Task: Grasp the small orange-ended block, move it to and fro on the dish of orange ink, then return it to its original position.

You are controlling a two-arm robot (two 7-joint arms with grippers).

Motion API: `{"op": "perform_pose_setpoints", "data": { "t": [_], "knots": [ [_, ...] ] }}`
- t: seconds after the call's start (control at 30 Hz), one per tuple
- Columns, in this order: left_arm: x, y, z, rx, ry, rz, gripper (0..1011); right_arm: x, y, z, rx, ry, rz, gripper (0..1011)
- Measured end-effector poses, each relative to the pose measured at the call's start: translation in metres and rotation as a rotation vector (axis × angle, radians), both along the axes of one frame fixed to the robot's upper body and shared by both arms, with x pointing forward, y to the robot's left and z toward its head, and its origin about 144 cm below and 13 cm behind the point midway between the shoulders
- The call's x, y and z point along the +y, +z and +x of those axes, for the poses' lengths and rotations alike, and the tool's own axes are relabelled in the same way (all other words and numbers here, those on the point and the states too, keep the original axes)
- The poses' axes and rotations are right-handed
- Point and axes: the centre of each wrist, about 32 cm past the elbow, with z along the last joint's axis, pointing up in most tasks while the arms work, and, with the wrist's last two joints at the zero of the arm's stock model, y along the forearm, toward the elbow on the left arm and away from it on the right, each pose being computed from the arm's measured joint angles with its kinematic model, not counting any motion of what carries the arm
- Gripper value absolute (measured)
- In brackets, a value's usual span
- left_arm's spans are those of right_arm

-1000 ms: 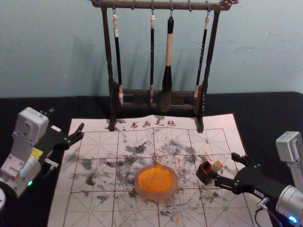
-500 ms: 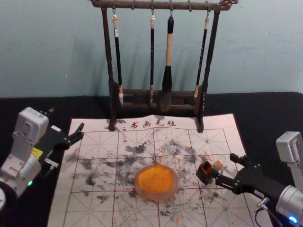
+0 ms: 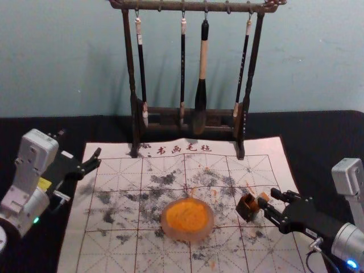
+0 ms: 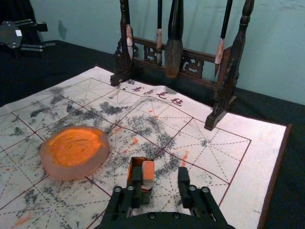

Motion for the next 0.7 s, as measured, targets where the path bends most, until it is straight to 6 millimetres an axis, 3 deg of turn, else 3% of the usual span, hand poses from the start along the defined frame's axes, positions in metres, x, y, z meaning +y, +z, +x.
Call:
{"op": "perform_pose_setpoints", "data": {
  "t": [0.13, 0.37, 0.7],
  "knots": [
    [0.0, 0.0, 0.0, 0.0, 0.0, 0.0, 1001, 0.0, 0.0, 0.0, 0.0, 0.0, 0.0, 308],
    [0.0, 0.0, 0.0, 0.0, 0.0, 0.0, 1001, 0.0001, 0.0, 0.0, 0.0, 0.001, 0.0, 116],
    [0.0, 0.0, 0.0, 0.0, 0.0, 0.0, 1001, 0.0001, -0.0001, 0.0, 0.0, 0.001, 0.0, 111]
  ]
}}
